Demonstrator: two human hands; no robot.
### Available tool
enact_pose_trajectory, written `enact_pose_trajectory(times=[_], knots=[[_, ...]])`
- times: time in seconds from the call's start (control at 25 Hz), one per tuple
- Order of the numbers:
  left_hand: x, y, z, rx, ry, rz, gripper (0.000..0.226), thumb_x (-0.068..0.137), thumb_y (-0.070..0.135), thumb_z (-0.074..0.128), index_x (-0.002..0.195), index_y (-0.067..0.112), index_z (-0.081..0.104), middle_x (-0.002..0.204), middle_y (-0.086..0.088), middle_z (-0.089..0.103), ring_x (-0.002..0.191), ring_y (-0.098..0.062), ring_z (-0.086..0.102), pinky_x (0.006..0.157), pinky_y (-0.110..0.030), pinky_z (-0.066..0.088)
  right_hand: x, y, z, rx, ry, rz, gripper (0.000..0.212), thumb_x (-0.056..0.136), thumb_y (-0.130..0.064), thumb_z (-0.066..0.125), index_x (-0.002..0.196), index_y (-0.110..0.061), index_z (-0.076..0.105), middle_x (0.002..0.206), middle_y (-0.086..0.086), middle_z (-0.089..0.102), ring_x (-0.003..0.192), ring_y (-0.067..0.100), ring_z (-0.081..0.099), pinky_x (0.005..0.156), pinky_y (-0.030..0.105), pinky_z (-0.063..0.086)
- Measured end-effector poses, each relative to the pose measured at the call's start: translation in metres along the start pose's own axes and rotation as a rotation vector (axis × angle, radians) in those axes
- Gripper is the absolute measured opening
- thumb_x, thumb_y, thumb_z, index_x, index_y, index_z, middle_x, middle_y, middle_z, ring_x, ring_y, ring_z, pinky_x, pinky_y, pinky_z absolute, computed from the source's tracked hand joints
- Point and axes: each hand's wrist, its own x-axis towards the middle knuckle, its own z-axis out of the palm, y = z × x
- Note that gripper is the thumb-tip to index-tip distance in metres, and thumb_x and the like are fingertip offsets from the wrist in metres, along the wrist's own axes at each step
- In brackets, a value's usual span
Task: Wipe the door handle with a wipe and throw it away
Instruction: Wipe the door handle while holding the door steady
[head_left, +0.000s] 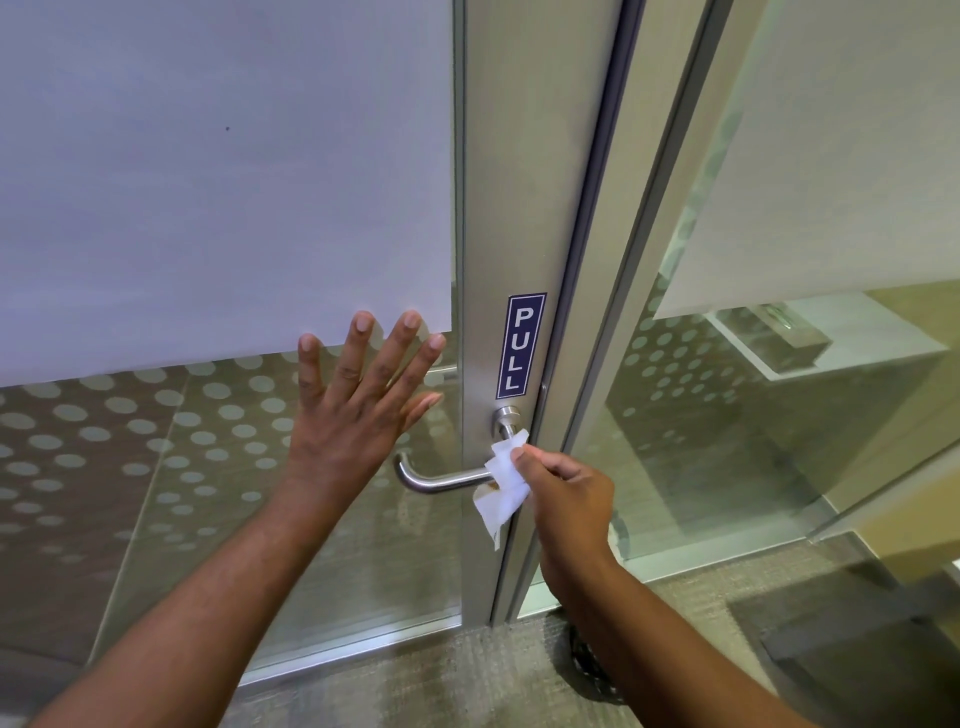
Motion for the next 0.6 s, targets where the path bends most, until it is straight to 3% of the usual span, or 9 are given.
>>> enact_pose_trajectory(times=[0.04,0.12,0.2,0.28,0.4,0.52,0.6], knots=[[0.000,0.000,0.000,0.002,-0.001,0.001,0.080,0.110,0.067,0.042,0.171,0.029,0.006,0.180,-0.004,-0.022,0.164,-0.035,-0.023,0.128,-0.064,-0.014,-0.001,-0.001,0.000,0.055,-0.007,0.047,0.009,0.088,-0.002,0.078,0.089,-0.009,0.084,0.081,0.003,0.084,0.072,0.009,0.079,0.062,0.015,0.058],[-0.001,0.000,0.000,-0.003,0.005,-0.002,0.080,0.110,0.067,0.043,0.171,0.029,0.007,0.180,-0.004,-0.021,0.164,-0.035,-0.023,0.128,-0.064,-0.014,0.003,-0.004,0.003,0.173,-0.034,0.178,0.015,0.094,0.000,0.071,0.105,0.000,0.080,0.101,0.019,0.082,0.091,0.026,0.079,0.081,0.033,0.062],[-0.001,-0.001,0.000,-0.017,0.005,-0.004,0.079,0.110,0.066,0.044,0.171,0.029,0.009,0.180,-0.004,-0.021,0.164,-0.034,-0.023,0.128,-0.064,-0.016,0.007,-0.006,0.004,0.308,-0.084,0.348,0.026,0.101,0.002,0.059,0.124,0.009,0.068,0.123,0.033,0.072,0.117,0.043,0.069,0.105,0.048,0.054],[0.000,-0.001,0.000,-0.010,0.001,-0.003,0.078,0.110,0.066,0.044,0.171,0.029,0.012,0.180,-0.004,-0.022,0.164,-0.035,-0.024,0.128,-0.064,-0.016,0.003,-0.004,0.006,0.419,-0.153,0.484,0.032,0.105,0.006,0.048,0.133,0.011,0.061,0.132,0.036,0.066,0.130,0.047,0.061,0.113,0.052,0.047],[0.000,-0.001,-0.001,0.006,-0.014,-0.001,0.074,0.111,0.066,0.043,0.171,0.030,0.018,0.179,-0.004,-0.023,0.163,-0.034,-0.025,0.128,-0.063,-0.016,-0.015,0.006,0.012,0.455,-0.235,0.579,0.038,0.106,0.012,0.037,0.134,0.007,0.061,0.134,0.028,0.068,0.125,0.041,0.065,0.114,0.050,0.048],[0.001,-0.002,-0.003,0.002,-0.021,0.000,0.071,0.111,0.067,0.042,0.169,0.031,0.023,0.179,-0.003,-0.023,0.163,-0.034,-0.025,0.128,-0.063,-0.016,-0.027,0.015,0.016,0.452,-0.291,0.603,0.037,0.105,0.012,0.037,0.132,0.006,0.062,0.128,0.028,0.072,0.109,0.034,0.074,0.095,0.040,0.062],[0.000,-0.002,-0.003,0.005,-0.020,-0.004,0.069,0.110,0.067,0.043,0.167,0.032,0.026,0.179,-0.003,-0.023,0.163,-0.034,-0.025,0.128,-0.063,-0.016,-0.022,0.011,0.013,0.457,-0.285,0.597,0.035,0.105,0.010,0.040,0.132,0.006,0.063,0.127,0.027,0.072,0.106,0.033,0.074,0.093,0.038,0.062]])
